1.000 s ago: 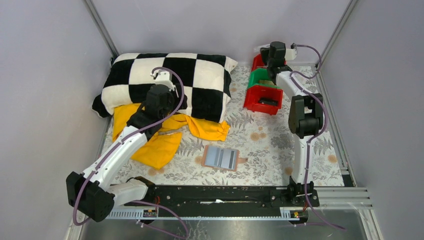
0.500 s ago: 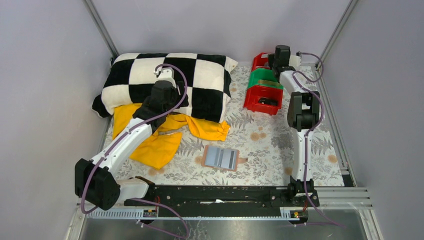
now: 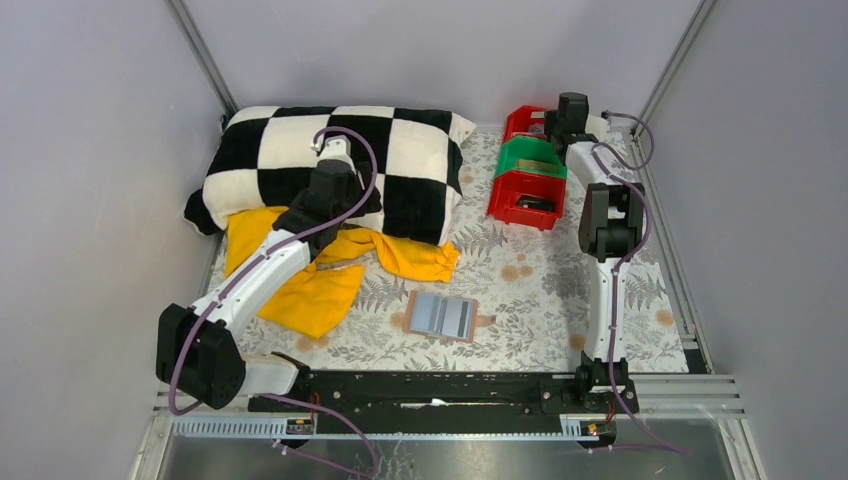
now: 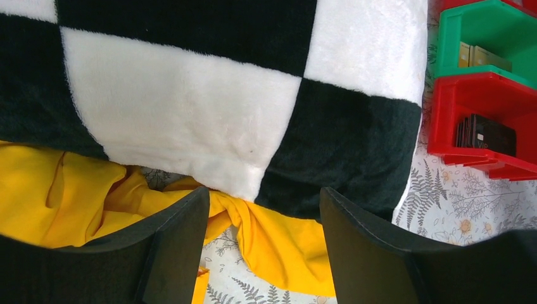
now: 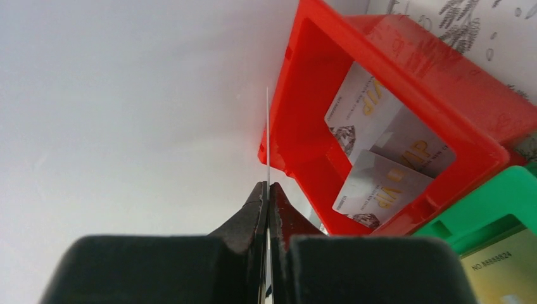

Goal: Take the credit cards out of the card holder
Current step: Place the credit card in the storage box.

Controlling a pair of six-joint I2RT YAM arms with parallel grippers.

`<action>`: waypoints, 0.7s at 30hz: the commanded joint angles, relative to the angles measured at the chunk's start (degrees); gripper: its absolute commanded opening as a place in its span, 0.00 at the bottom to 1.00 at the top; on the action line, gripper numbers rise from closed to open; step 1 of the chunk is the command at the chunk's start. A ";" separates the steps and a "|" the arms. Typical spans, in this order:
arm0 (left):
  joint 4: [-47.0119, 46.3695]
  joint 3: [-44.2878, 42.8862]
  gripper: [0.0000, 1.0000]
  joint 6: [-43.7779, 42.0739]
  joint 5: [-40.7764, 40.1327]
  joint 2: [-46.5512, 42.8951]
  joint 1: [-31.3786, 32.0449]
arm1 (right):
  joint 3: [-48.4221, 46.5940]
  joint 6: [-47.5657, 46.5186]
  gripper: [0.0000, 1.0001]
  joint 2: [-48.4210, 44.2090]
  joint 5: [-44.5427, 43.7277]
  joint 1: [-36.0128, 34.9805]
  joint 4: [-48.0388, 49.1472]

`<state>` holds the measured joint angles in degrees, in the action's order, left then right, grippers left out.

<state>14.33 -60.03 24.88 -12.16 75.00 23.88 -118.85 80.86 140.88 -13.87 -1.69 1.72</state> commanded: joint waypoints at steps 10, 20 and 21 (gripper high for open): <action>-0.60 -3.39 0.67 2.67 3.65 0.97 -1.09 | -4.58 4.74 0.02 4.05 2.53 0.46 -4.95; 1.26 -2.58 0.68 1.82 4.00 -1.63 -1.54 | -1.13 5.50 0.37 1.17 3.31 0.44 -3.63; 1.35 -2.44 0.68 1.71 4.07 -2.00 -1.59 | -0.31 5.53 0.38 0.67 3.40 0.46 -3.40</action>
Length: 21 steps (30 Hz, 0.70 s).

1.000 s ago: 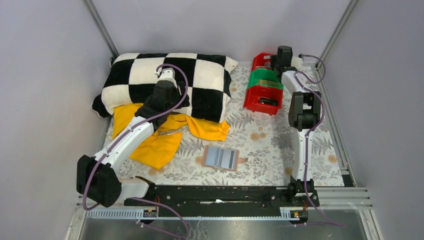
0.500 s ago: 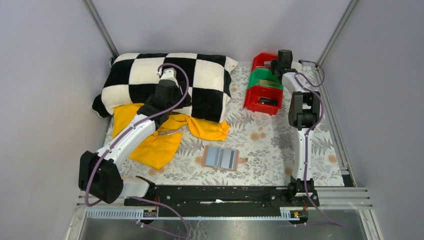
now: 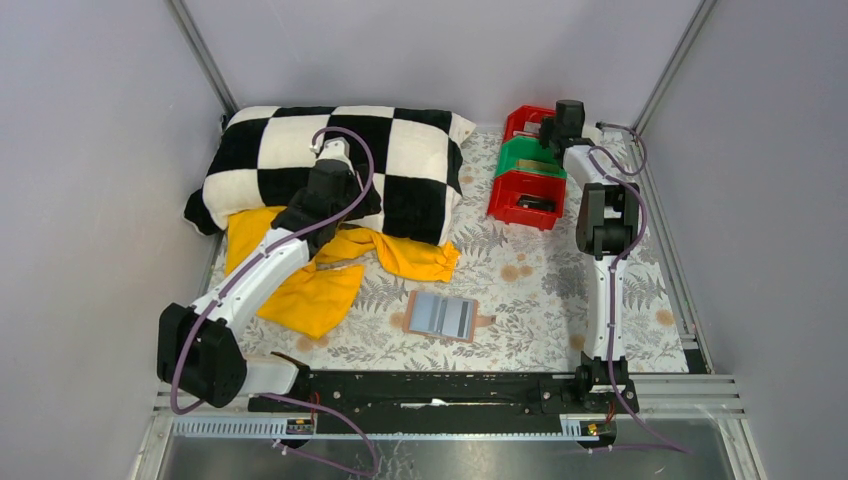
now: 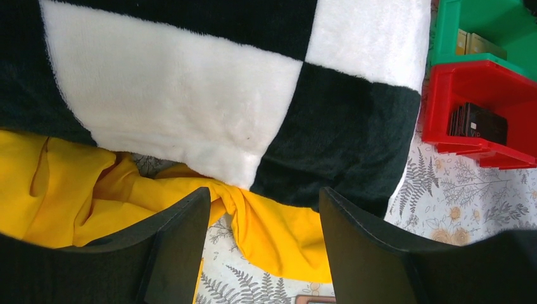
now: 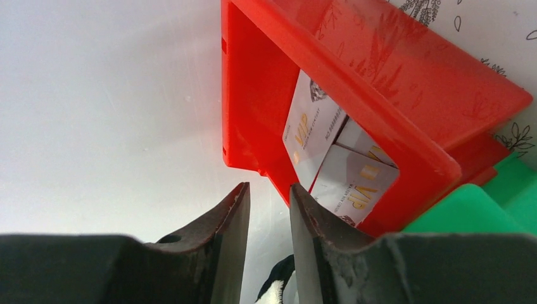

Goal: Take the credit cards out of the card holder
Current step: Place the credit card in the storage box.

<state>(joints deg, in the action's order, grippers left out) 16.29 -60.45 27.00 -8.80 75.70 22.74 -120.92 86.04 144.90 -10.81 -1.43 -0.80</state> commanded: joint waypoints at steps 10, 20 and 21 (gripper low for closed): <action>2.19 -1.46 0.71 -0.15 4.45 -6.27 -0.50 | 8.76 -8.12 0.45 -11.82 6.00 0.20 8.68; 6.31 0.56 0.77 -1.16 7.31 -11.31 -0.42 | 11.60 -26.47 0.48 -25.34 22.33 -0.73 2.97; 7.55 0.59 0.77 -0.25 7.01 -11.31 -0.43 | 12.30 -29.33 0.48 -27.08 23.95 -1.27 -0.40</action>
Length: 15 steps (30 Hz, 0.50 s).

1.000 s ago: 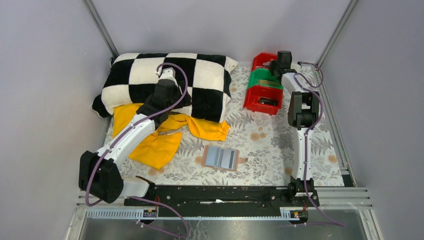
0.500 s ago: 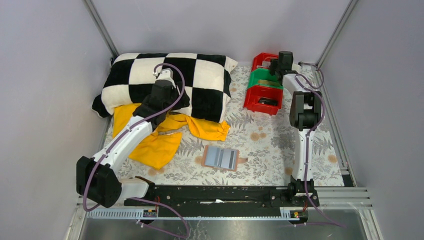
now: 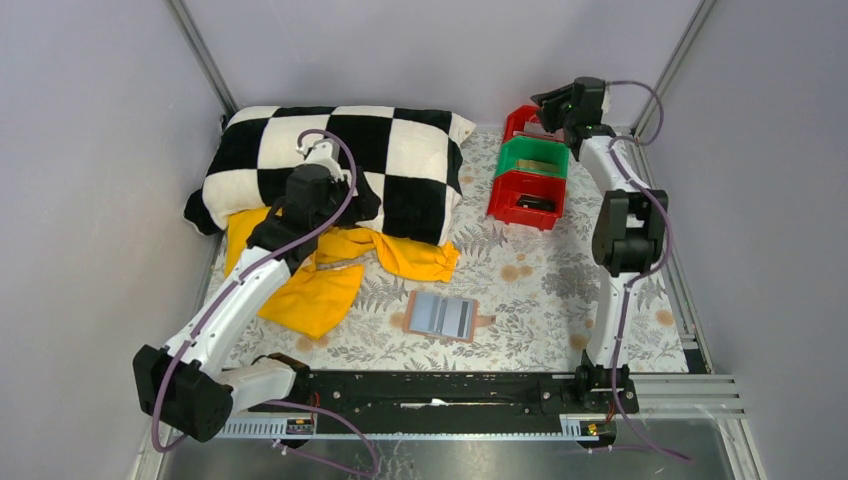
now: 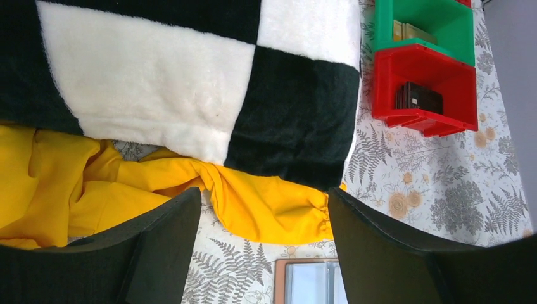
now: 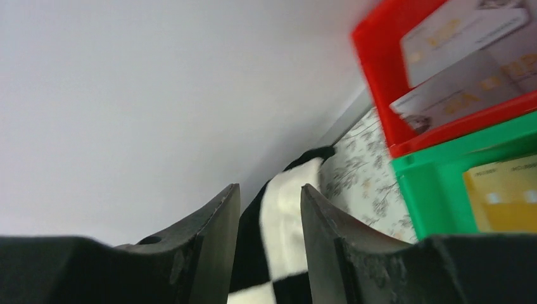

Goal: Take the credit cards out of the card holder
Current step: Place the credit card in the storage box, then remove the credit card from the card holder.

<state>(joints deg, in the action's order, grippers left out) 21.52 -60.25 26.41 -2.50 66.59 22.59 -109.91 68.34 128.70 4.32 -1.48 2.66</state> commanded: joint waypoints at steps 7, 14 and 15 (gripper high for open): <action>11.25 -0.20 0.77 6.33 8.83 2.63 -0.20 | 22.85 -26.35 0.53 -30.48 7.85 -7.62 -15.30; 3.80 10.30 0.77 8.98 17.01 1.62 2.99 | 53.47 -28.72 0.55 -52.50 5.83 -15.29 -18.44; 3.79 10.85 0.77 9.45 16.08 1.91 4.67 | 56.16 -28.96 0.55 -54.75 5.89 -16.93 -18.86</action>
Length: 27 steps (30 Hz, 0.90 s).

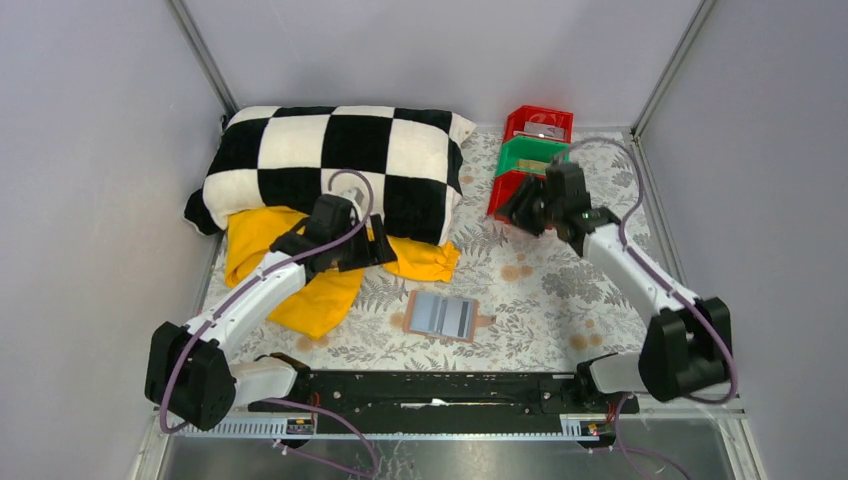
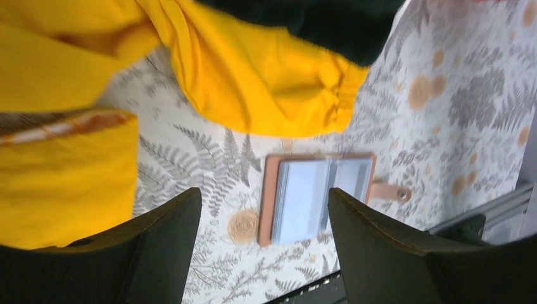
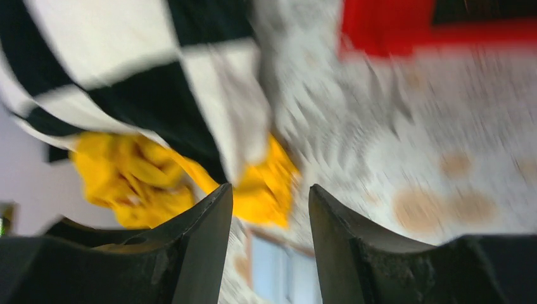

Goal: Take the credit cards out of the card holder
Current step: Remove the credit card from the card holder.

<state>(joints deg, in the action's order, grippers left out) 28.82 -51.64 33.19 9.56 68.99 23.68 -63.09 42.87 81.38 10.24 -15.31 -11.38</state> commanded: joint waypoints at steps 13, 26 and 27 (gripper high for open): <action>-17.93 10.65 0.69 9.90 0.53 9.32 17.77 | 37.28 4.11 0.45 -15.45 4.46 -18.09 12.41; -21.49 9.87 0.60 11.38 -2.79 10.64 22.15 | 39.93 5.03 0.42 -19.40 -0.23 -21.82 13.32; -21.40 9.73 0.60 11.04 -2.34 10.84 22.12 | 39.82 5.24 0.42 -20.14 -0.28 -21.97 12.96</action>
<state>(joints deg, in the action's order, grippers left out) 9.96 -39.88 44.49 8.47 81.08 45.71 -22.70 47.03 65.39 13.10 -36.34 1.74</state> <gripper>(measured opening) 0.605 0.417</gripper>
